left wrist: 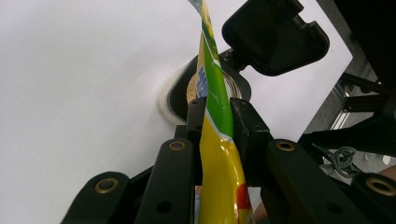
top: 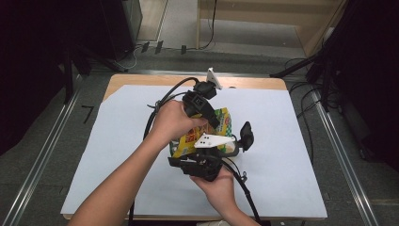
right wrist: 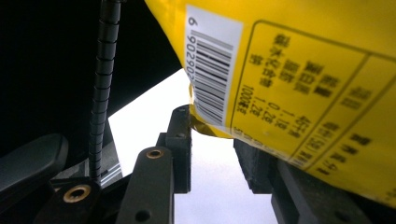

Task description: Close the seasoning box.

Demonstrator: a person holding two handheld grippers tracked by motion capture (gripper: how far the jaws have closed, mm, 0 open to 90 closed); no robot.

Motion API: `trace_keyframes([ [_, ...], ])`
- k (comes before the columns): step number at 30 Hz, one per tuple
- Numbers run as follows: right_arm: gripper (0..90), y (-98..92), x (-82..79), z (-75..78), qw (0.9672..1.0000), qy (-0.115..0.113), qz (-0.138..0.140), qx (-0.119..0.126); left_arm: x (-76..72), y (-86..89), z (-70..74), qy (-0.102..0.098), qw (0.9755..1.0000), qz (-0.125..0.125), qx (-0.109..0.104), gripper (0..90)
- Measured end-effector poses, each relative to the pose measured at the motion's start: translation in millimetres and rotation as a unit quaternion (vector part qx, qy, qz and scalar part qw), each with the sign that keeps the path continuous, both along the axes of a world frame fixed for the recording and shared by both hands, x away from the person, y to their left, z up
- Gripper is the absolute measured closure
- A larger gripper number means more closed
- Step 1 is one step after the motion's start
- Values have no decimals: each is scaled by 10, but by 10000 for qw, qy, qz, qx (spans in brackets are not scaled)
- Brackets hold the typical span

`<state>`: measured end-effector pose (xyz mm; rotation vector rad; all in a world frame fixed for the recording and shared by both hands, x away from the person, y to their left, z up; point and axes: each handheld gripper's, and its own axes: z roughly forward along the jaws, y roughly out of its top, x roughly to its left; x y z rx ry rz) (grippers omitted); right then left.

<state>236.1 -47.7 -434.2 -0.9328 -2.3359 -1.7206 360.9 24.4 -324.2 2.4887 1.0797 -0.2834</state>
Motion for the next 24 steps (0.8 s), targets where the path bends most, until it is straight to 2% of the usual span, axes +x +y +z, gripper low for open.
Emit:
trace_keyframes([
  [20, 695, -28, -8, 19, 10000, -40, -57, 8, -7, -46, 29, -33, 10000, -57, 7, 789],
  [24, 695, -34, 2, 10, 10000, -37, -58, -3, -2, -47, 28, -27, 10000, -38, -60, 789],
])
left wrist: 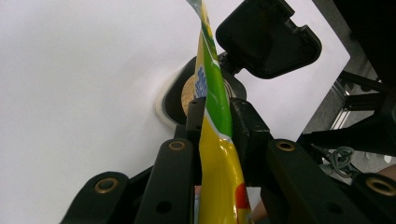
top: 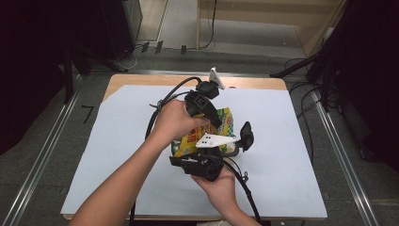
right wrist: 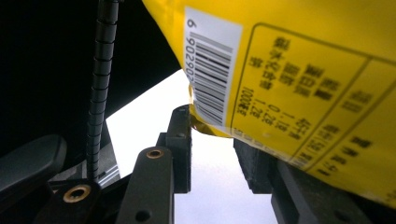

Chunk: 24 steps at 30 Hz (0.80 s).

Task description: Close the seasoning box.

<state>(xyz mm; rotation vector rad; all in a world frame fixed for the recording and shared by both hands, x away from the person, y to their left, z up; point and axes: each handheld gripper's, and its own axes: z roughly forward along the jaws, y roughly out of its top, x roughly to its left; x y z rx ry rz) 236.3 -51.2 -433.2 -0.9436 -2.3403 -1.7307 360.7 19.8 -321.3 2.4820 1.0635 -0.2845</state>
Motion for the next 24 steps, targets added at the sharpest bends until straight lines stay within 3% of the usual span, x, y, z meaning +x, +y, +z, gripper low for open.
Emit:
trace_keyframes([
  [22, 692, -25, 0, 28, 10000, 48, 47, 18, 24, -21, -5, 54, 10000, 13, 60, 776],
  [24, 691, -21, 2, 30, 9999, 90, 43, 46, 12, -36, -2, -12, 10000, 14, 72, 773],
])
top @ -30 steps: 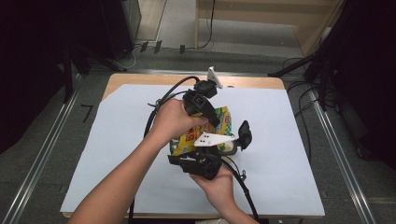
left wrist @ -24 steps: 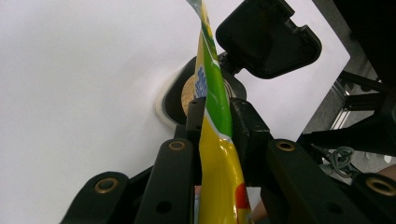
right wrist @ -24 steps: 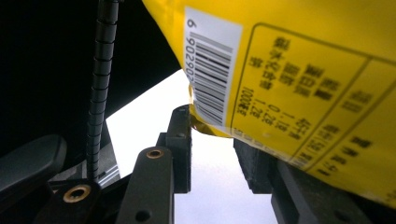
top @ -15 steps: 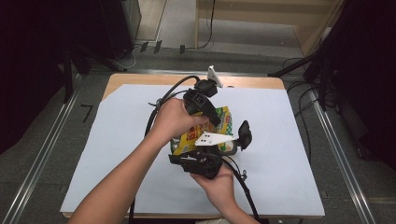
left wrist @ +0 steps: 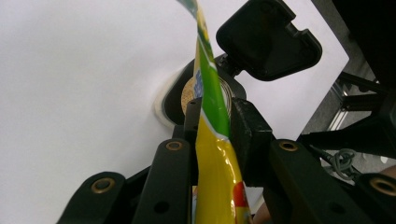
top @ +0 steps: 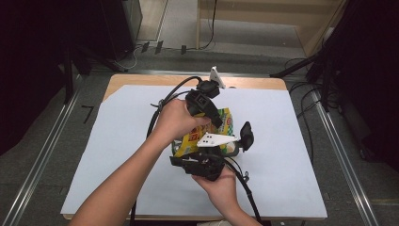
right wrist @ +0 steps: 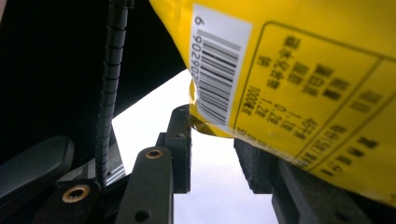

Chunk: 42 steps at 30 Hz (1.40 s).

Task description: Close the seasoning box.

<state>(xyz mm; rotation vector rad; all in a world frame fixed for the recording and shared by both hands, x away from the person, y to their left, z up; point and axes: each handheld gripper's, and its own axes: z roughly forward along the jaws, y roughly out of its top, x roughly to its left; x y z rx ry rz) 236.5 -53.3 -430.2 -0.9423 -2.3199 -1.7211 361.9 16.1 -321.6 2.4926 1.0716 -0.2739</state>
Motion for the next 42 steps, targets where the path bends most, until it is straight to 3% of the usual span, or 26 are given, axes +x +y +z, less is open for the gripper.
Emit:
trace_keyframes([
  [31, 701, -11, -5, -7, 9999, -89, -4, -108, -32, -21, 10, -99, 9999, -94, 14, 810],
  [42, 700, -10, 0, 22, 9998, -129, 37, -127, 26, 16, -1, -8, 10000, -19, -7, 810],
])
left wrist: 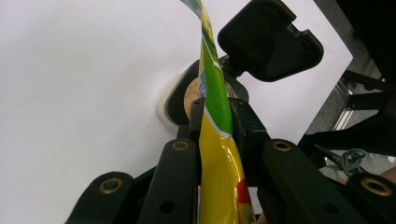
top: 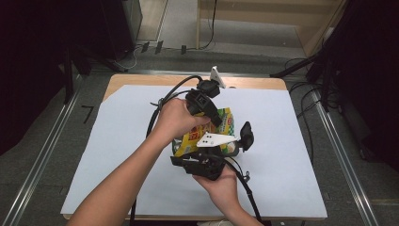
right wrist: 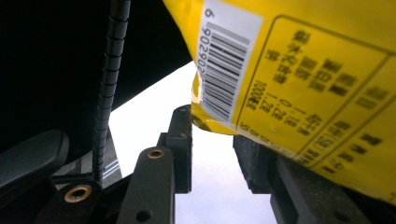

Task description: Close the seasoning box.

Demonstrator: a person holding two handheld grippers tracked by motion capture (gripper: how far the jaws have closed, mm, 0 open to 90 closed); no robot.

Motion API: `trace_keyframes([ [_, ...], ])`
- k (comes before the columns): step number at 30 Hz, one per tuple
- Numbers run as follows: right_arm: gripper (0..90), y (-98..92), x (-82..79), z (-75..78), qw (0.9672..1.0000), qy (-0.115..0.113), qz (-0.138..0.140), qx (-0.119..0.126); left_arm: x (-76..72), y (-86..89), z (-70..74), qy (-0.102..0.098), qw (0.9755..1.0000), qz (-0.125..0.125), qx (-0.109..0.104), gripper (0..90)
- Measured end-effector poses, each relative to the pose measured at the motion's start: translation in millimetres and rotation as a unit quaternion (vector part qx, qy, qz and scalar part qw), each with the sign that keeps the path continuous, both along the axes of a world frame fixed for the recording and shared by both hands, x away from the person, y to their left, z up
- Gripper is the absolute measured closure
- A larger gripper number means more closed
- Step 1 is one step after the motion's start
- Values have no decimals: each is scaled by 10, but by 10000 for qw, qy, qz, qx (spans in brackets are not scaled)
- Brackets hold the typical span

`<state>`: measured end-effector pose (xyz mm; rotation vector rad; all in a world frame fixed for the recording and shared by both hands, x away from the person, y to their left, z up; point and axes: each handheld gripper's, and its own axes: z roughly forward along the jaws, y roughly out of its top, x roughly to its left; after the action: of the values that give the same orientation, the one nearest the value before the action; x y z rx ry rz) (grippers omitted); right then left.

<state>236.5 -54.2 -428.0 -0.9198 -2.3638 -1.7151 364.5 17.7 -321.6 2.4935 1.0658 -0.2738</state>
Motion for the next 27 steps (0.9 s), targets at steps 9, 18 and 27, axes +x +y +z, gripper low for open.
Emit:
trace_keyframes([
  [9, 700, -6, 11, 9, 10000, -33, 2, -50, 49, 21, -20, 133, 9999, 47, -42, 810],
  [18, 697, -5, 22, 35, 9999, -108, 11, -101, 104, 55, -34, 208, 9997, 141, -59, 805],
  [27, 697, -29, 65, 15, 9999, 112, 78, -14, 126, 38, -61, 245, 9996, 146, -7, 802],
])
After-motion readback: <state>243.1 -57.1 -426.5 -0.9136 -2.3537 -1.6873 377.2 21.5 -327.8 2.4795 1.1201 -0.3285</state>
